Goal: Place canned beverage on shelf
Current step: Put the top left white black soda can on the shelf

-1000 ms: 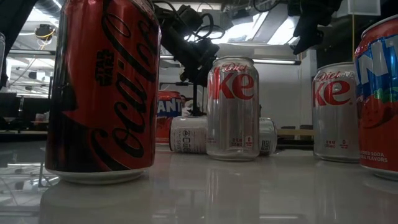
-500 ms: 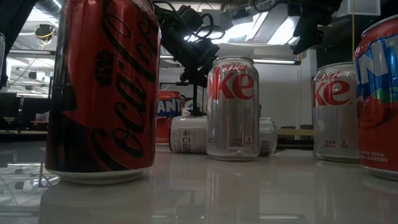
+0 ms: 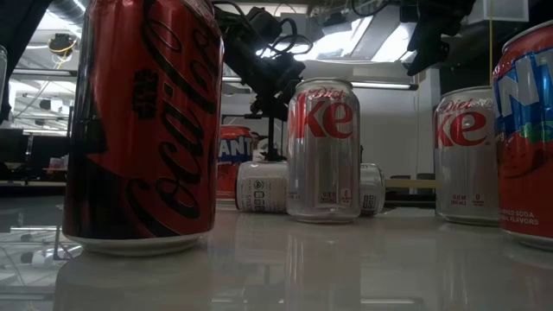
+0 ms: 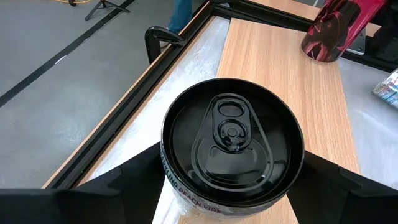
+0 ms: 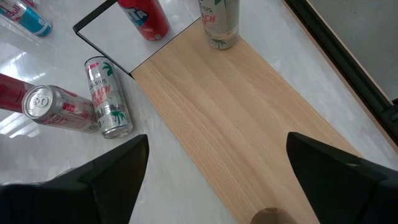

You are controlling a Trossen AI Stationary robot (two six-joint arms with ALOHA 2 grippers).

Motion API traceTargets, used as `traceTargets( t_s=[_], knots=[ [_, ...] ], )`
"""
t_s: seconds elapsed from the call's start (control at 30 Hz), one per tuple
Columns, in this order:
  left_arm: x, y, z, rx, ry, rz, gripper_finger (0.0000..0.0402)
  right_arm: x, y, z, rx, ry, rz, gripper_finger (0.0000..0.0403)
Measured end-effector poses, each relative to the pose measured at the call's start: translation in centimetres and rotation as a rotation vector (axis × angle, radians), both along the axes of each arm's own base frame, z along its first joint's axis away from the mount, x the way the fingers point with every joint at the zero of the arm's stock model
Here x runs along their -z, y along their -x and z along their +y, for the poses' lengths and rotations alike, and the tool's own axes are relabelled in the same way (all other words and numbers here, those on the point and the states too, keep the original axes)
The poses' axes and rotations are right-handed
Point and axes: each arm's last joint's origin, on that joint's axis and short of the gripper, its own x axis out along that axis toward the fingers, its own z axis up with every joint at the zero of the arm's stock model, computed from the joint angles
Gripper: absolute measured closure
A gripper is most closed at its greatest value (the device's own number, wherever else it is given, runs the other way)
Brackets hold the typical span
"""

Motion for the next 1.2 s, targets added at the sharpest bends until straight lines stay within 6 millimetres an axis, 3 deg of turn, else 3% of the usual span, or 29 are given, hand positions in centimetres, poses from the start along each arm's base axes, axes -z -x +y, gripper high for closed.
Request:
traceTargets(
  t_s=[1.2],
  knots=[
    [0.0, -0.01, -0.03, 0.009, 0.005, -0.001, 0.0119, 0.0, 0.0, 0.01, 0.0, 0.0, 0.0, 0.0033]
  ],
)
